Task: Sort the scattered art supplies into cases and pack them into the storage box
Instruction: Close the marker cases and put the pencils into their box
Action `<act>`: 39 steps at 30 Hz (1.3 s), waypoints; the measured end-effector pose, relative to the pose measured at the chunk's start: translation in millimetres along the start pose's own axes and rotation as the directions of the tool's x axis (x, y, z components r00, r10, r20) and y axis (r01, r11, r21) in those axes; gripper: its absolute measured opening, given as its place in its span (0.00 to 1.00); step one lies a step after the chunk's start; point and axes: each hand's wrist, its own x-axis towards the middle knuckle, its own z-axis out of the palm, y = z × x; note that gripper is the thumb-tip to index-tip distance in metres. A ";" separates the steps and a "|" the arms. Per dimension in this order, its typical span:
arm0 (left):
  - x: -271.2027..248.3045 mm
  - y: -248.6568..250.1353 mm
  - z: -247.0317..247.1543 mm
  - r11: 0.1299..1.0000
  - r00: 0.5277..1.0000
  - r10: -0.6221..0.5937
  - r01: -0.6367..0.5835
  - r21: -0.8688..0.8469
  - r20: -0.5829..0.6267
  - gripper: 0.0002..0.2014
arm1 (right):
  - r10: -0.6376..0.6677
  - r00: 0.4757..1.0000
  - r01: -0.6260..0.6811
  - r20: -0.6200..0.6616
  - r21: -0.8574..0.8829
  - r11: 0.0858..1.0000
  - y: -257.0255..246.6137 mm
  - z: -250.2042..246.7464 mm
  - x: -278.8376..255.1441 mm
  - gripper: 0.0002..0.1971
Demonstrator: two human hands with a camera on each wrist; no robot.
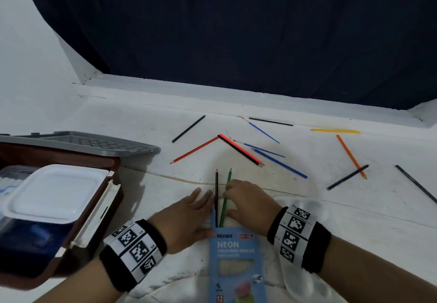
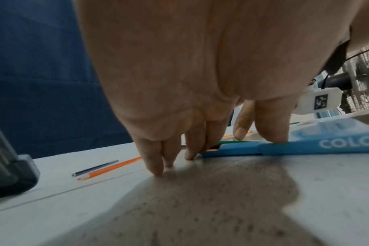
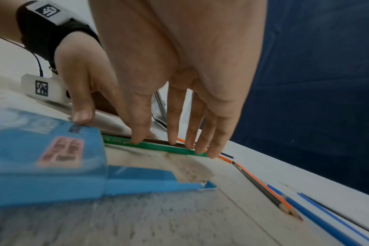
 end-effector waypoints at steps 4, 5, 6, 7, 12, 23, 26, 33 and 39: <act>5.5 -1.1 -0.1 1.000 1.000 0.017 -0.017 0.013 -0.008 0.51 | -0.086 0.996 0.086 0.017 0.018 0.996 -5.9 10.1 -2.1 0.13; 5.6 0.7 -1.5 1.000 1.000 0.021 -0.021 0.019 -0.006 0.51 | -0.106 0.994 0.105 0.019 0.021 0.994 -7.3 13.2 -4.1 0.12; 6.0 2.1 -2.9 1.000 1.000 0.018 -0.018 0.024 -0.002 0.51 | -0.123 0.992 0.123 0.018 0.022 0.992 -8.6 16.1 -6.3 0.11; 5.5 4.1 -4.9 1.000 1.000 0.010 -0.010 0.027 -0.001 0.51 | -0.138 0.990 0.138 0.015 0.027 0.990 -9.4 19.0 -8.6 0.11; 7.6 5.6 -4.5 0.999 1.000 -0.013 0.014 0.034 -0.019 0.53 | -0.150 0.988 0.152 -0.024 0.145 0.978 -12.4 19.8 -21.8 0.11; 18.2 10.0 -17.7 0.999 0.999 -0.033 0.033 0.019 -0.017 0.58 | 0.004 0.984 0.078 -0.176 0.458 0.886 7.2 -4.8 -59.0 0.15; 13.6 20.7 -25.0 1.000 0.999 -0.024 0.024 0.013 -0.027 0.49 | 0.115 0.941 0.046 -0.318 0.457 0.888 20.2 -6.1 -83.8 0.11; -3.4 63.3 -57.8 0.973 0.940 0.089 -0.152 -0.172 -0.328 0.38 | 0.449 0.718 -0.308 -0.532 0.335 0.890 61.1 -21.6 -156.2 0.07; 30.4 116.3 -77.9 0.935 0.888 0.214 -0.307 -0.179 -0.406 0.26 | 0.584 0.643 -0.446 -0.496 0.377 0.812 88.4 -28.5 -218.5 0.09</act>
